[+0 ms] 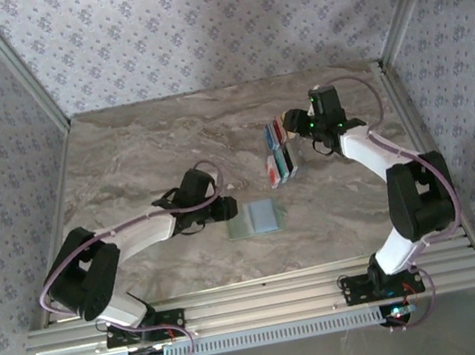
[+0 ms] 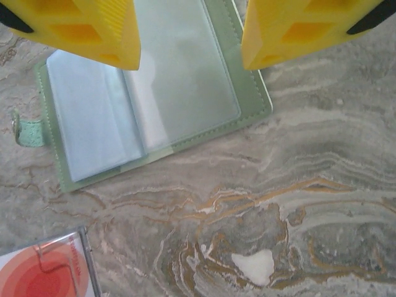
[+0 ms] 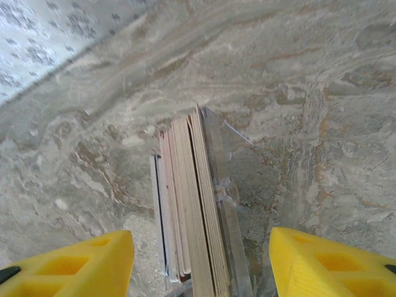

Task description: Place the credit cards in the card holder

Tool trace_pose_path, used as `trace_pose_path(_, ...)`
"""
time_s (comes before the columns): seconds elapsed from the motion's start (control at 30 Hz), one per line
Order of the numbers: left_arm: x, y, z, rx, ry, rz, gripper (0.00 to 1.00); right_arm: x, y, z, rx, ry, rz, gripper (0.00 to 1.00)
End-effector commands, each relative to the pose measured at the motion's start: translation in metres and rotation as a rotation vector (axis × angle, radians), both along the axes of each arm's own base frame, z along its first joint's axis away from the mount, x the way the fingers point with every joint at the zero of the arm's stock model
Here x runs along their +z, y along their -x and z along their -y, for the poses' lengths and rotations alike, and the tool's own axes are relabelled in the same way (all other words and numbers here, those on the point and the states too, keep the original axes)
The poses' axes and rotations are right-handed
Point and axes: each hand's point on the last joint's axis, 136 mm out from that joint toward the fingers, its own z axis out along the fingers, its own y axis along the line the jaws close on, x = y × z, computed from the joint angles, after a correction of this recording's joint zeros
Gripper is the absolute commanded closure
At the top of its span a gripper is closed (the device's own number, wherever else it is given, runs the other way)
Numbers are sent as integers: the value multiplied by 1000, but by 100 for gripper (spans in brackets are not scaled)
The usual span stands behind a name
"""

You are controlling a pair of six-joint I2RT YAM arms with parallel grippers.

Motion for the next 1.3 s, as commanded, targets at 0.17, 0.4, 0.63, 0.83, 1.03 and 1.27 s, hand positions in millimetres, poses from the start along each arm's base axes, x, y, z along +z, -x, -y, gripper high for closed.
trace_pose_path(0.17, 5, 2, -18, 88, -90, 13, 49, -8, 0, -22, 99, 30, -59, 40)
trace_pose_path(0.4, -14, 4, -21, 101, -118, -9, 49, 4, 4, -20, 80, 133, -32, 41)
trace_pose_path(0.63, -15, 2, -20, 99, -117, -9, 49, 3, 1, -23, 94, 149, -39, 42)
trace_pose_path(0.83, -21, 2, -19, 99, -126, -18, 49, 8, 0, -23, 93, 163, -21, 45)
trace_pose_path(1.03, -22, 2, -17, 94, -120, -21, 49, 5, -1, -31, 128, 136, -30, 48)
trace_pose_path(1.27, -23, 2, -17, 94, -120, -22, 49, 6, -3, -33, 151, 53, -30, 51)
